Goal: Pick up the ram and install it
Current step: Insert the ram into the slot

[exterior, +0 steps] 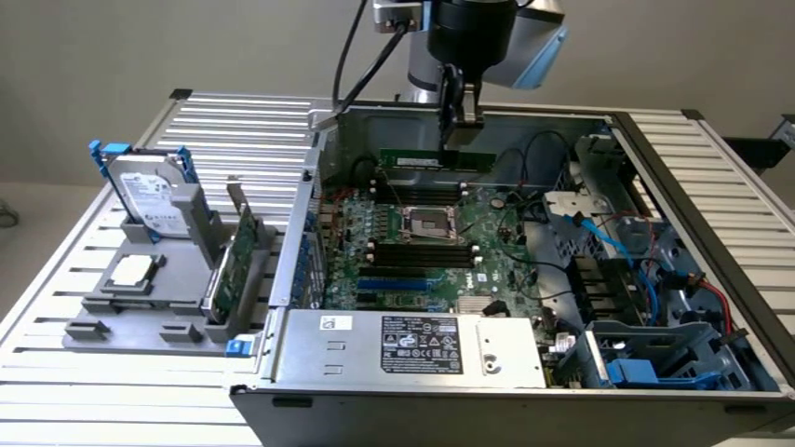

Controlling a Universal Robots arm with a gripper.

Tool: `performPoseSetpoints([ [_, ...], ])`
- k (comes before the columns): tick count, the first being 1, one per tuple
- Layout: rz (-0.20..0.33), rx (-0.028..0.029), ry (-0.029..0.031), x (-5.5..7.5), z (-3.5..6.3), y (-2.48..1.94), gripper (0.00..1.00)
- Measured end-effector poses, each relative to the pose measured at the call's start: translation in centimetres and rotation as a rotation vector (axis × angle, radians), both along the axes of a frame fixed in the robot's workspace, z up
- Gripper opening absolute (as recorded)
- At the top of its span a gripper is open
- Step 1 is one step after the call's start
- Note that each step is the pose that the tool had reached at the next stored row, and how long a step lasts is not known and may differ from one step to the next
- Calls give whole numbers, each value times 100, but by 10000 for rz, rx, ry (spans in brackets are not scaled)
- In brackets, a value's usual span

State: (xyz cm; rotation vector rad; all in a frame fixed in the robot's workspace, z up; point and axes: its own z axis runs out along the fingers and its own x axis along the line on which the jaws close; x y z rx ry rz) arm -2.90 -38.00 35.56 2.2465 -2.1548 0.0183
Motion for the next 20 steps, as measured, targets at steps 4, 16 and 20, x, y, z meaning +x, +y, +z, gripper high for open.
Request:
performPoseSetpoints([
  [4,-1,0,0,2,0,0,14],
  [16,-3,2,-52,-77,-177,-124,14],
  [20,-2,1,-52,-93,-250,-124,14],
])
